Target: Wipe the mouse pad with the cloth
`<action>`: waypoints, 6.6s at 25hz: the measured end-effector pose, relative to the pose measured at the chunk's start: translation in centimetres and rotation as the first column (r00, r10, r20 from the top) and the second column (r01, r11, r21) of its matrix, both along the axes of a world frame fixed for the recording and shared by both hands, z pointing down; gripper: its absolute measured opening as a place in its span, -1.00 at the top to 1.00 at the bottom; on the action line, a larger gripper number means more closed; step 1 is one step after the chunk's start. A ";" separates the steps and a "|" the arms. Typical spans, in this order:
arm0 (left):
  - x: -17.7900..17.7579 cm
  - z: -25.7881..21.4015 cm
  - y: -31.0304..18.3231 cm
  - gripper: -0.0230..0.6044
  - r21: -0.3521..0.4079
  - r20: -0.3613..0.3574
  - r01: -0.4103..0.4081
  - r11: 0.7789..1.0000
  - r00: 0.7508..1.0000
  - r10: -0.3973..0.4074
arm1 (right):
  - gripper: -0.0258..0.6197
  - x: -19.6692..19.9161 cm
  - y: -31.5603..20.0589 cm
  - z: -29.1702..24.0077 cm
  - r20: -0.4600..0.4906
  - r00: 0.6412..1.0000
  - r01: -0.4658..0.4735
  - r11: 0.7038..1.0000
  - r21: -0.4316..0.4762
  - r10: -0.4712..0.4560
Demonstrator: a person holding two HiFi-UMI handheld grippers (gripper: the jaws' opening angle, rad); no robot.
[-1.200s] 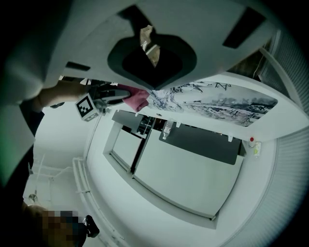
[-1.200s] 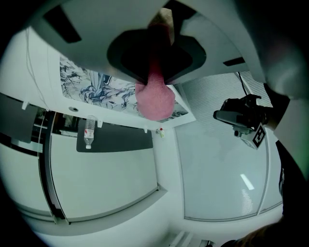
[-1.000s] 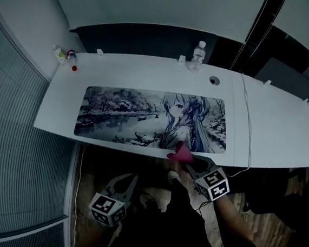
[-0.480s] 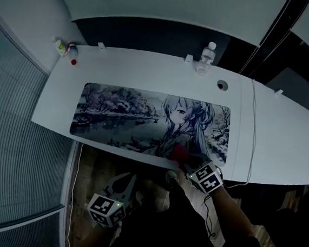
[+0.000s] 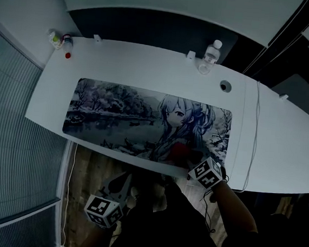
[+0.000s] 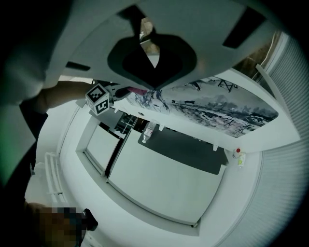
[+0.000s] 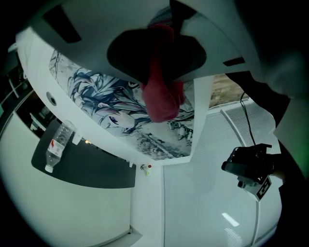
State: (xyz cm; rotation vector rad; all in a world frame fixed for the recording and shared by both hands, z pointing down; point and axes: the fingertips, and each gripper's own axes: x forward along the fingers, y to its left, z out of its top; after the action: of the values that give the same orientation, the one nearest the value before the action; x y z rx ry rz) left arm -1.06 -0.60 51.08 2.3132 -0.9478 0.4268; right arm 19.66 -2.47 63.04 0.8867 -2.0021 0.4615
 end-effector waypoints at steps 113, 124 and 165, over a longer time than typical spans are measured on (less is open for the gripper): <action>-18.2 -3.1 6.2 0.91 0.085 -0.038 0.126 0.988 0.992 -0.123 | 0.66 -22.9 -2.8 -2.3 -0.066 0.993 0.101 0.993 0.064 -0.097; -15.6 -2.1 1.0 0.91 0.044 -0.023 0.152 0.987 0.988 -0.151 | 0.66 -21.1 -8.2 -0.5 -0.070 0.988 0.140 0.990 0.022 -0.138; -10.2 0.7 -8.3 0.91 -0.043 0.010 0.271 0.962 0.963 -0.271 | 0.66 -9.8 -28.3 -0.2 -0.067 0.998 0.004 0.994 0.114 0.004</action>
State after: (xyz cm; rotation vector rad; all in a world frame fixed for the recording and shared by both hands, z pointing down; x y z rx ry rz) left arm -11.29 -8.94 51.75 2.1038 -1.2244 0.3336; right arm 9.87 -30.79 62.84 0.9598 -1.9824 0.3163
